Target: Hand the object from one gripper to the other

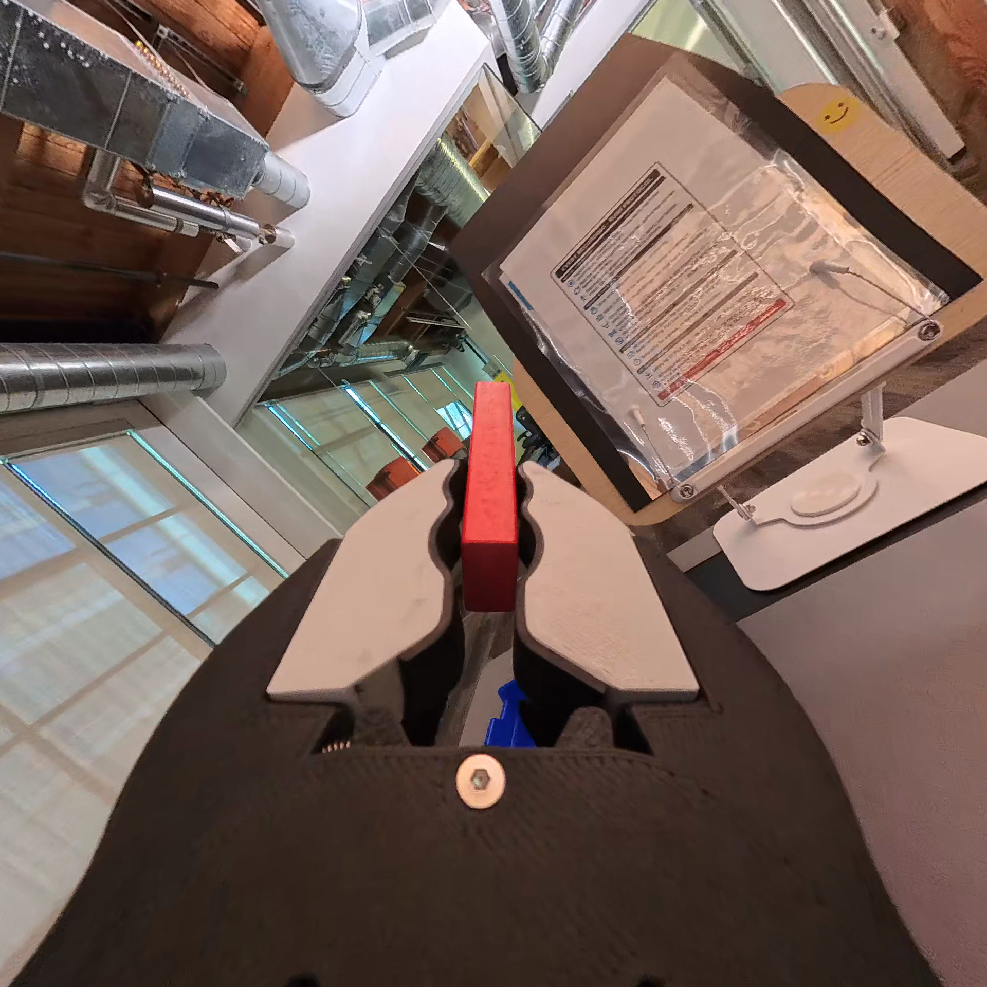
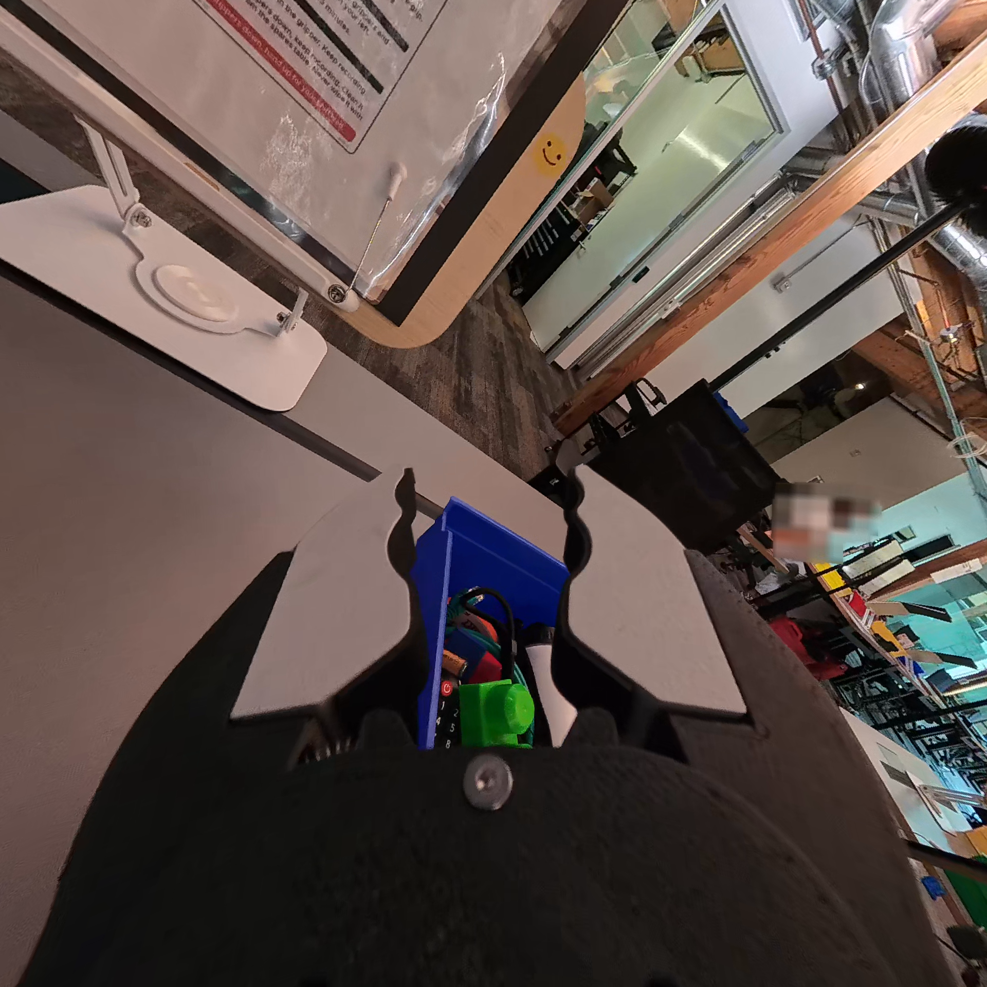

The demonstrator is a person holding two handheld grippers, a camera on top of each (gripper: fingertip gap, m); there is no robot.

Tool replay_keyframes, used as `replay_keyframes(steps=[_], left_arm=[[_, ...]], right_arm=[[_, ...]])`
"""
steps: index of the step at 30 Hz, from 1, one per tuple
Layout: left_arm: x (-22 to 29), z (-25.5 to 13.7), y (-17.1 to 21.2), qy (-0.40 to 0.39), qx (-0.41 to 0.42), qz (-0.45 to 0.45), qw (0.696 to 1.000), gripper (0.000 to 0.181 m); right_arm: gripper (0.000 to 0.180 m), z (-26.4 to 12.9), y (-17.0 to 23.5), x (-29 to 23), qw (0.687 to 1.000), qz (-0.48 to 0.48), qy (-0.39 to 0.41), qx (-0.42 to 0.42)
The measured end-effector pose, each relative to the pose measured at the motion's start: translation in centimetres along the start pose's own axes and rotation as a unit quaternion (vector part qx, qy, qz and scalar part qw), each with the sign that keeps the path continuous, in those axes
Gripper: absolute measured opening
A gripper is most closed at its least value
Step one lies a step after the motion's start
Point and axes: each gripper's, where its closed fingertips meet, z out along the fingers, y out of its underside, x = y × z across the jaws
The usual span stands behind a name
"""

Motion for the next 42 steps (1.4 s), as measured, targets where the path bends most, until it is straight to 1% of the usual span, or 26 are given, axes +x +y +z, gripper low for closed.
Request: replay_keyframes(steps=[5, 7, 8, 9, 10, 12, 14, 15, 16, 18, 19, 20, 24, 26, 27, 28, 29, 31, 33, 35, 36, 37, 39, 40, 41, 42], left_arm=[[1.2, -0.2, -0.6, 0.015, 0.014, 0.021, 1.000, 0.016], [1.8, -0.5, -1.2, 0.007, 0.030, 0.053, 0.998, 0.016], [2.3, -0.7, -1.6, 0.000, 0.042, 0.076, 0.996, 0.016], [2.8, -1.0, -2.1, -0.008, 0.055, 0.100, 0.993, 0.016], [3.4, -1.4, -2.7, -0.015, 0.069, 0.124, 0.990, 0.016], [4.7, -2.3, -4.1, -0.034, 0.102, 0.178, 0.978, 0.016], [6.1, -3.5, -5.7, -0.055, 0.141, 0.235, 0.960, 0.016], [6.9, -4.2, -6.4, -0.062, 0.160, 0.260, 0.950, 0.016], [7.6, -4.8, -7.1, -0.068, 0.173, 0.279, 0.942, 0.016], [9.0, -5.9, -8.2, -0.070, 0.193, 0.297, 0.933, 0.016], [9.6, -6.5, -8.7, -0.065, 0.204, 0.301, 0.929, 0.016], [10.1, -7.0, -9.2, -0.063, 0.214, 0.306, 0.925, 0.016], [11.7, -8.5, -10.4, -0.050, 0.236, 0.325, 0.914, 0.016], [12.7, -8.9, -10.5, -0.026, 0.247, 0.333, 0.909, 0.016], [13.1, -9.1, -10.5, -0.020, 0.253, 0.330, 0.909, 0.016], [13.4, -9.3, -10.6, -0.013, 0.263, 0.323, 0.909, 0.016], [13.6, -9.4, -10.7, -0.007, 0.271, 0.312, 0.911, 0.017], [13.8, -9.1, -10.6, 0.012, 0.261, 0.282, 0.923, 0.021], [14.1, -9.0, -10.6, 0.049, 0.252, 0.247, 0.934, 0.037], [15.1, -9.8, -11.0, 0.120, 0.271, 0.209, 0.932, 0.047], [15.7, -10.8, -11.4, 0.170, 0.293, 0.190, 0.921, 0.046], [16.2, -11.9, -11.7, 0.224, 0.316, 0.168, 0.907, 0.041], [15.9, -13.5, -12.3, 0.313, 0.330, 0.102, 0.885, 0.034], [15.5, -13.9, -12.5, 0.353, 0.319, 0.060, 0.877, 0.037], [15.2, -14.3, -12.8, 0.401, 0.306, 0.018, 0.863, 0.044], [15.1, -15.0, -12.9, 0.456, 0.293, -0.015, 0.840, 0.048]], right_arm=[[0.055, 0.1, -0.1, -0.8, 0.999, 0.012, -0.035, 0.004], [0.053, -0.5, -0.9, -2.2, 0.992, 0.060, -0.111, 0.024], [0.052, -1.2, -1.7, -3.3, 0.979, 0.100, -0.173, 0.041], [0.052, -2.3, -2.7, -4.4, 0.956, 0.145, -0.247, 0.062], [0.051, -3.8, -3.9, -5.3, 0.922, 0.197, -0.323, 0.084], [0.050, -7.0, -6.6, -5.6, 0.825, 0.309, -0.456, 0.125], [0.048, -9.4, -8.6, -4.6, 0.715, 0.411, -0.545, 0.150], [0.047, -10.1, -9.1, -4.1, 0.667, 0.448, -0.576, 0.152], [0.046, -10.7, -9.4, -3.9, 0.626, 0.475, -0.600, 0.148], [0.046, -11.3, -9.9, -3.6, 0.559, 0.515, -0.635, 0.137], [0.046, -11.4, -10.0, -3.6, 0.535, 0.532, -0.643, 0.132], [0.045, -11.4, -10.1, -3.7, 0.519, 0.541, -0.649, 0.128], [0.045, -12.1, -10.1, -5.7, 0.489, 0.537, -0.681, 0.091], [0.044, -12.9, -10.3, -6.7, 0.465, 0.530, -0.705, 0.075], [0.041, -13.2, -10.3, -7.3, 0.461, 0.520, -0.716, 0.068], [0.025, -13.4, -10.3, -7.6, 0.458, 0.514, -0.722, 0.071], [0.020, -13.3, -10.3, -7.6, 0.457, 0.515, -0.721, 0.078], [0.018, -12.7, -10.4, -7.0, 0.450, 0.532, -0.712, 0.090], [0.018, -11.3, -9.9, -6.0, 0.468, 0.549, -0.684, 0.106], [0.018, -10.2, -9.0, -5.6, 0.514, 0.517, -0.676, 0.107], [0.018, -10.0, -8.5, -5.5, 0.542, 0.484, -0.679, 0.104], [0.018, -10.3, -7.9, -5.6, 0.566, 0.438, -0.691, 0.100], [0.018, -12.3, -6.0, -6.3, 0.599, 0.303, -0.737, 0.079], [0.018, -13.4, -4.7, -6.7, 0.606, 0.244, -0.754, 0.067], [0.018, -14.7, -3.6, -6.9, 0.601, 0.200, -0.772, 0.048], [0.018, -16.2, -2.4, -7.1, 0.582, 0.158, -0.797, 0.026]])
